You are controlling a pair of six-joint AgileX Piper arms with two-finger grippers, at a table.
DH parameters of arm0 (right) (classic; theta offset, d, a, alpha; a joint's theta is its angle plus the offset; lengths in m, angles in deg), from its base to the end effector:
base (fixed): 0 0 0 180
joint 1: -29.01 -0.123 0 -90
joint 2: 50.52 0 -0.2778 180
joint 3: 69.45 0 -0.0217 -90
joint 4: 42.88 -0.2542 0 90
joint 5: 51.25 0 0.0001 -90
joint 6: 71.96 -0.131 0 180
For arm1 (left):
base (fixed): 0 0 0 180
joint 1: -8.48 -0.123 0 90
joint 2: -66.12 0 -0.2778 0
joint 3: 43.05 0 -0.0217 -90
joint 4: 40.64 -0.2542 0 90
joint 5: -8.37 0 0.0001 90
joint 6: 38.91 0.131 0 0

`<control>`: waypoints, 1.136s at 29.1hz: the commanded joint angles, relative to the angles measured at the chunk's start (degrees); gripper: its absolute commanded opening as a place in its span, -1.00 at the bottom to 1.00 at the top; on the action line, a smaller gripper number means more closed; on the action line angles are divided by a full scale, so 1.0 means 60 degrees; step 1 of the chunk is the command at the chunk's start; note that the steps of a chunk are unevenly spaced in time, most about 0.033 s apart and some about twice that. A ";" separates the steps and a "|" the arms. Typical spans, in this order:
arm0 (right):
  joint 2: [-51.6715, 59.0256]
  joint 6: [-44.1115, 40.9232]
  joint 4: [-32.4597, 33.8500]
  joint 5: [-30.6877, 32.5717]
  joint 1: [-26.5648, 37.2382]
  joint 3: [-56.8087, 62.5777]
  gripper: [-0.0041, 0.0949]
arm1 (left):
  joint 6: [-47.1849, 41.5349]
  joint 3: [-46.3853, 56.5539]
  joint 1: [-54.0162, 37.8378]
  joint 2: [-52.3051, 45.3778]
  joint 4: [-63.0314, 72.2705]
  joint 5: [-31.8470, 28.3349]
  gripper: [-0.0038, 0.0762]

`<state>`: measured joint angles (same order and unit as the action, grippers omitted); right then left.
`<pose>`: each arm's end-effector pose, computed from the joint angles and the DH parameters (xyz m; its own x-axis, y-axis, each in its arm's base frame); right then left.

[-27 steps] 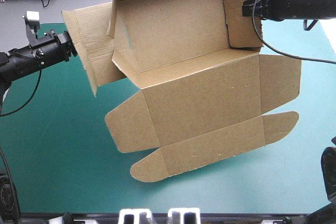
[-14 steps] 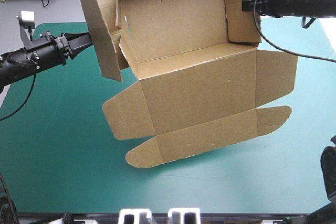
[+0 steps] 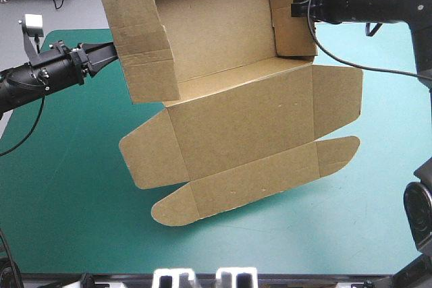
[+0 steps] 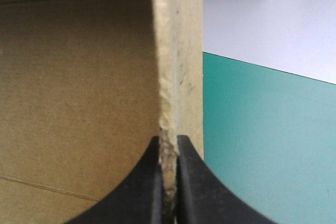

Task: Fold the box

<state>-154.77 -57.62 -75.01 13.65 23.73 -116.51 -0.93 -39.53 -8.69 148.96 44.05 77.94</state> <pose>0.3640 0.0970 0.4938 -0.4762 -0.0351 -0.8786 -0.4984 0.8340 0.2368 0.2883 -0.0389 0.4280 -0.6015 -0.4130 -0.6838 0.5116 0.4583 -0.7268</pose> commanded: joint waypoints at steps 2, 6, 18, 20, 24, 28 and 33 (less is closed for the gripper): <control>0.0193 -0.0136 -0.0488 -0.0794 -0.0017 -0.0235 -0.95 | 0.0066 -0.0265 0.0085 -0.0268 0.0515 0.0791 -0.89; 0.0054 -0.0177 -0.0484 -0.0845 -0.0061 -0.0235 -0.95 | 0.0065 -0.0265 0.0128 -0.0268 0.0195 0.0791 -0.76; -0.0208 -0.0204 -0.0421 -0.1220 -0.0512 -0.0235 -0.95 | 0.0840 -0.0265 0.0863 -0.0268 0.0134 0.0660 0.22; -0.0229 -0.0247 -0.0421 -0.1206 -0.0512 -0.0235 -0.95 | 0.0840 -0.0265 0.0863 -0.0268 0.0114 0.0638 0.22; -0.0229 -0.0326 -0.0442 -0.1189 -0.0563 -0.0235 -0.95 | 0.0840 -0.0265 0.0863 -0.0268 -0.0376 0.0199 0.22; -0.0229 -0.0326 -0.0373 -0.1047 -0.0745 -0.0235 -0.95 | 0.0627 -0.0265 0.0863 -0.0268 -0.1579 -0.0766 0.22; -0.0229 -0.0349 -0.0132 -0.1026 -0.1138 -0.0235 -0.92 | 0.0427 -0.0265 0.1145 -0.0268 -0.1655 -0.1481 0.17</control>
<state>-158.94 -58.81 -73.30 10.98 18.19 -116.40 2.13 -39.53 -3.14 148.96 30.52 72.16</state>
